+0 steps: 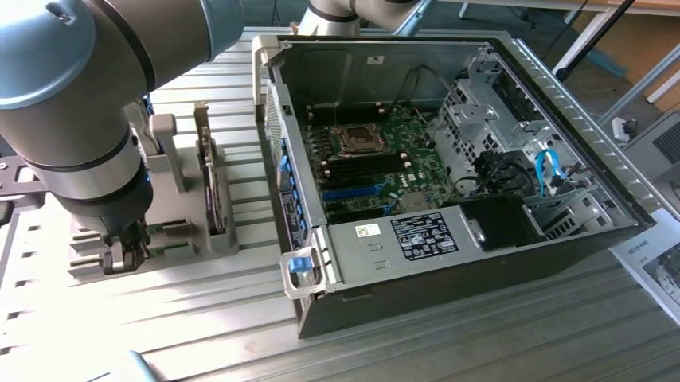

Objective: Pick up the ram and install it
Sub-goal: 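Pick up the ram and move it above insertion slot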

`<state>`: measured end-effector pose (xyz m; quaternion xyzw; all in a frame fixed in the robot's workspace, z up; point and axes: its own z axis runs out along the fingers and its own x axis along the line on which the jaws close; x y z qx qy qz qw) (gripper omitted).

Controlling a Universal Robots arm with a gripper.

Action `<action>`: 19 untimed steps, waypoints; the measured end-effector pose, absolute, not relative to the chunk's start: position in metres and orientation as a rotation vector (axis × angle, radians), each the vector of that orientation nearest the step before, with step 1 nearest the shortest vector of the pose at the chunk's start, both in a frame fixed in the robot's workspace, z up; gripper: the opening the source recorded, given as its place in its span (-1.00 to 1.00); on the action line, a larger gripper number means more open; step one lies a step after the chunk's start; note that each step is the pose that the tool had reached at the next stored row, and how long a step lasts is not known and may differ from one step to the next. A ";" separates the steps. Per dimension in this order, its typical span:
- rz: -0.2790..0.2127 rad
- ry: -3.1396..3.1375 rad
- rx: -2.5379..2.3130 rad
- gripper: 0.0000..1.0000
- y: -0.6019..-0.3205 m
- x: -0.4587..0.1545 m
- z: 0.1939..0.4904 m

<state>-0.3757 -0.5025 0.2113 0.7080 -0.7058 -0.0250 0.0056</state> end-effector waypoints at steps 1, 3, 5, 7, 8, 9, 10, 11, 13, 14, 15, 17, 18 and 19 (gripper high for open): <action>-0.078 -2.209 2.216 -0.50 -0.503 -0.376 0.211; -0.078 -2.209 2.216 -0.50 -0.503 -0.376 0.211; -0.078 -2.209 2.216 -0.50 -0.503 -0.376 0.211; -0.078 -2.209 2.216 -0.50 -0.503 -0.376 0.211; -0.078 -2.209 2.216 -0.50 -0.503 -0.376 0.211; -0.078 -2.209 2.216 -0.50 -0.503 -0.376 0.211; -0.078 -2.209 2.216 -0.50 -0.503 -0.376 0.211; -0.078 -2.209 2.216 -0.52 -0.503 -0.376 0.211; -0.078 -2.209 2.216 -0.76 -0.503 -0.376 0.211; -0.078 -2.209 2.216 -0.76 -0.503 -0.376 0.211; -0.078 -2.209 2.216 -0.76 -0.503 -0.376 0.211; -0.078 -2.209 2.216 -0.76 -0.503 -0.376 0.211; -0.078 -2.209 2.216 -0.76 -0.503 -0.376 0.211; -0.078 -2.209 2.216 -0.76 -0.503 -0.376 0.211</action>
